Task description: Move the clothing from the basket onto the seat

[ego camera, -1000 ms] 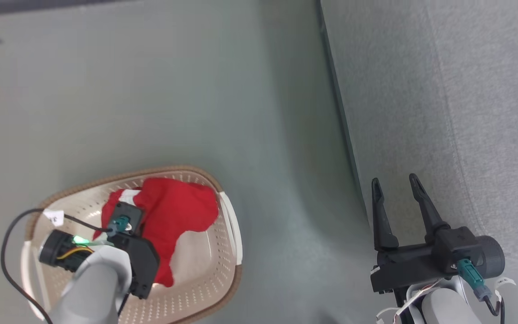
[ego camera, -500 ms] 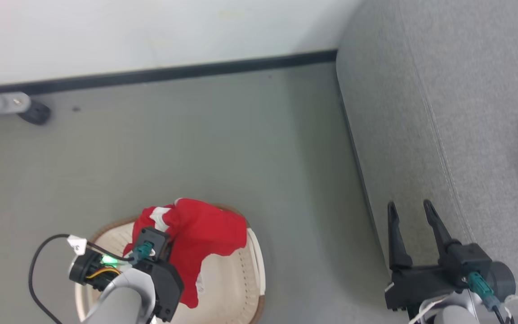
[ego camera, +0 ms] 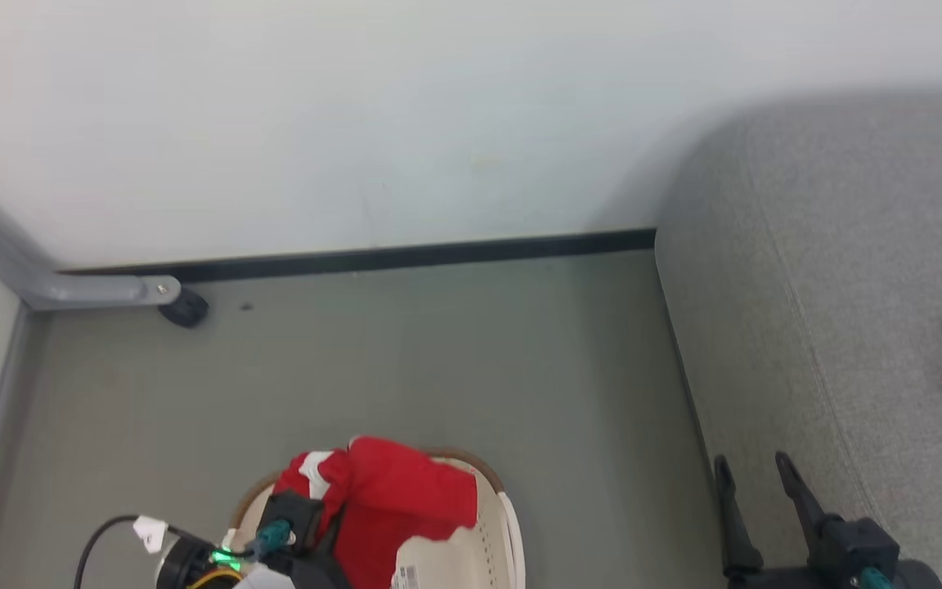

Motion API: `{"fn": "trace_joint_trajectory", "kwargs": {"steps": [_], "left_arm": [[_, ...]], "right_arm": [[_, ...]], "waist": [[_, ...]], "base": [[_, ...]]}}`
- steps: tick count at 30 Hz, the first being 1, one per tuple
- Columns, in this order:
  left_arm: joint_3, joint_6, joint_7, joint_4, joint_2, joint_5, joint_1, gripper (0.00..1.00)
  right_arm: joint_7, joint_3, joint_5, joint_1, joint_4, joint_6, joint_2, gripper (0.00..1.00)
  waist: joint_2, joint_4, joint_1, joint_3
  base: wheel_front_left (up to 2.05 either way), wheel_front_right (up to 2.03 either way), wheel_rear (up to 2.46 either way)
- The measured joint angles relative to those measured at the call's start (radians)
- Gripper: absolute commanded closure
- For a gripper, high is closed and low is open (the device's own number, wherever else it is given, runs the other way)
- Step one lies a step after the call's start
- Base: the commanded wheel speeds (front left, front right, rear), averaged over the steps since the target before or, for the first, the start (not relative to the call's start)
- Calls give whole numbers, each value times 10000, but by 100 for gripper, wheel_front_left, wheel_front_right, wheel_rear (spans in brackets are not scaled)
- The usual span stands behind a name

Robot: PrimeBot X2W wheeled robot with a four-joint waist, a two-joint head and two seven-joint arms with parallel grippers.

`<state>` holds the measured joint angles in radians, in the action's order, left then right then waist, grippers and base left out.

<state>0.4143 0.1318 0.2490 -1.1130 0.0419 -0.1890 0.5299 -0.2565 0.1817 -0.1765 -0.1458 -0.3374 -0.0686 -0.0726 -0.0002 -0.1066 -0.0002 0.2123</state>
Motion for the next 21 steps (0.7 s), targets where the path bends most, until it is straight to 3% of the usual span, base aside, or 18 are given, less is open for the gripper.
{"fn": "trace_joint_trajectory", "kwargs": {"steps": [12, 21], "left_arm": [[-146, 0, 0, 1616, -2, -570, -1737, 100], [-347, 0, 2, 2955, 15, -736, -2575, 100]], "right_arm": [[2, -151, -98, 1599, 303, 251, -150, 0], [0, -100, -96, 1845, 644, 370, -150, 0]], "waist": [[0, 445, 0, -1767], [0, 782, 0, -2410]], "base": [[0, 0, 0], [0, 0, 0]]}}
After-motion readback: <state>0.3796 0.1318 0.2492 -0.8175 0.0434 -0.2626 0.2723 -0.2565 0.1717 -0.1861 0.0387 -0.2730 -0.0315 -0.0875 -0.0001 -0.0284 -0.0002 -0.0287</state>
